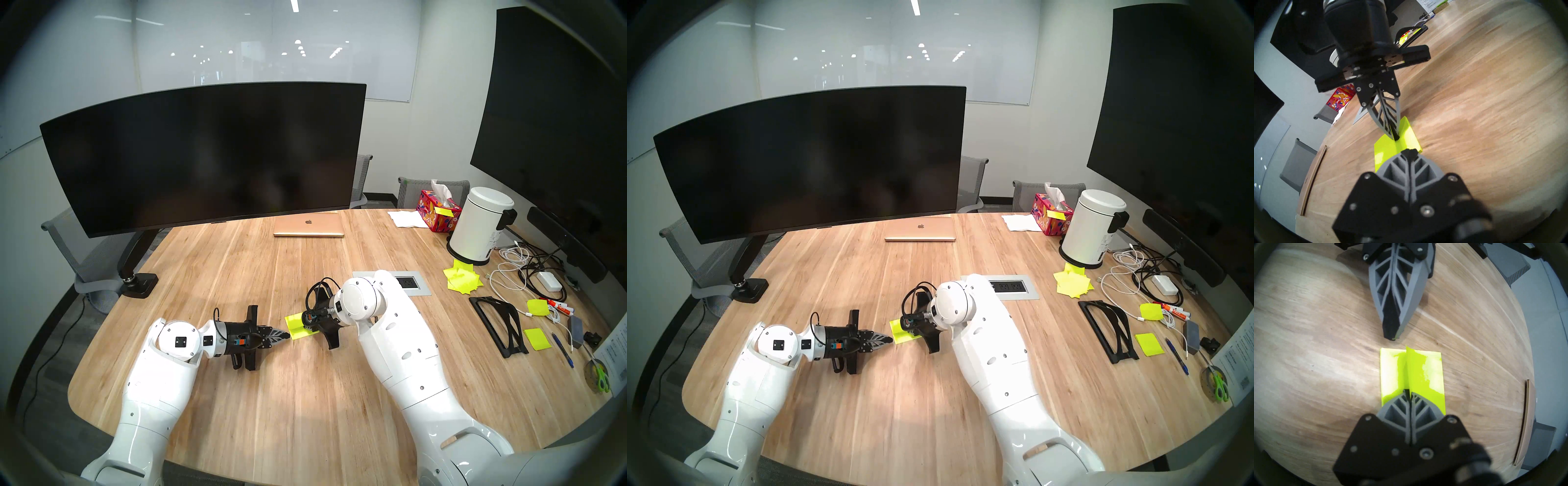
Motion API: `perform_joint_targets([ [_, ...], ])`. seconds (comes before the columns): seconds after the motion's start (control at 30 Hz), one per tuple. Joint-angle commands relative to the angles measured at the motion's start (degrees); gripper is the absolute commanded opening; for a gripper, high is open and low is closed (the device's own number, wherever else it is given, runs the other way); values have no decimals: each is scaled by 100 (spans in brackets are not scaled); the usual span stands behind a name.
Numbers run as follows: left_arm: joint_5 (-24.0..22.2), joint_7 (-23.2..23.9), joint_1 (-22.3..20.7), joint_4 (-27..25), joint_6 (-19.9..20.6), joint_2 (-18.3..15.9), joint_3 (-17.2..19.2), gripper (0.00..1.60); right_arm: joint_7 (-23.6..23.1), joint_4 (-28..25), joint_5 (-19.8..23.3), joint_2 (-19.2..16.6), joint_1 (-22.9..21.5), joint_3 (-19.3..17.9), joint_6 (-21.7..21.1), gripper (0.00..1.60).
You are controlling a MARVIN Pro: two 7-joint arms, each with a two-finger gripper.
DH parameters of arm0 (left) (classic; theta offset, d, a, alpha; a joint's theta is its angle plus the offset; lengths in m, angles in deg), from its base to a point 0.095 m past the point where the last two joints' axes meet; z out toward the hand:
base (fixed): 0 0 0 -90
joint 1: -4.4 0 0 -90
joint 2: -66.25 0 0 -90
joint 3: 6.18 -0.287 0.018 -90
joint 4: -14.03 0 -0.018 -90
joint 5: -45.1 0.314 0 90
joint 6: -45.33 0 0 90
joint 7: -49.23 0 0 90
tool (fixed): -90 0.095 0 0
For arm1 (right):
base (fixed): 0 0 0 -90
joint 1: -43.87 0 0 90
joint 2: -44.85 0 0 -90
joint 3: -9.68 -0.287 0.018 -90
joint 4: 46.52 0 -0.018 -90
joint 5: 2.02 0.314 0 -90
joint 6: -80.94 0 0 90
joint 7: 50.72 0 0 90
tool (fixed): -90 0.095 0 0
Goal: Peel one sticky note off the pad and stick it onto the monitor, then press it flat
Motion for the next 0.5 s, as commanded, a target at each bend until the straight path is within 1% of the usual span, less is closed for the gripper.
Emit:
perform_joint_targets([
  [0.0, -45, -45, -225, 0, -49, 52, -11, 0, -26, -11, 21, -38, 10, -26, 15, 0],
  [0.13, -28, -12, -231, 18, -97, 40, -50, 0, -75, -38, 35, -35, -41, -31, -17, 0],
  [0.47, -50, 83, -146, -88, -199, 12, -181, 0, -338, -337, 61, -51, -33, -62, -146, 0],
])
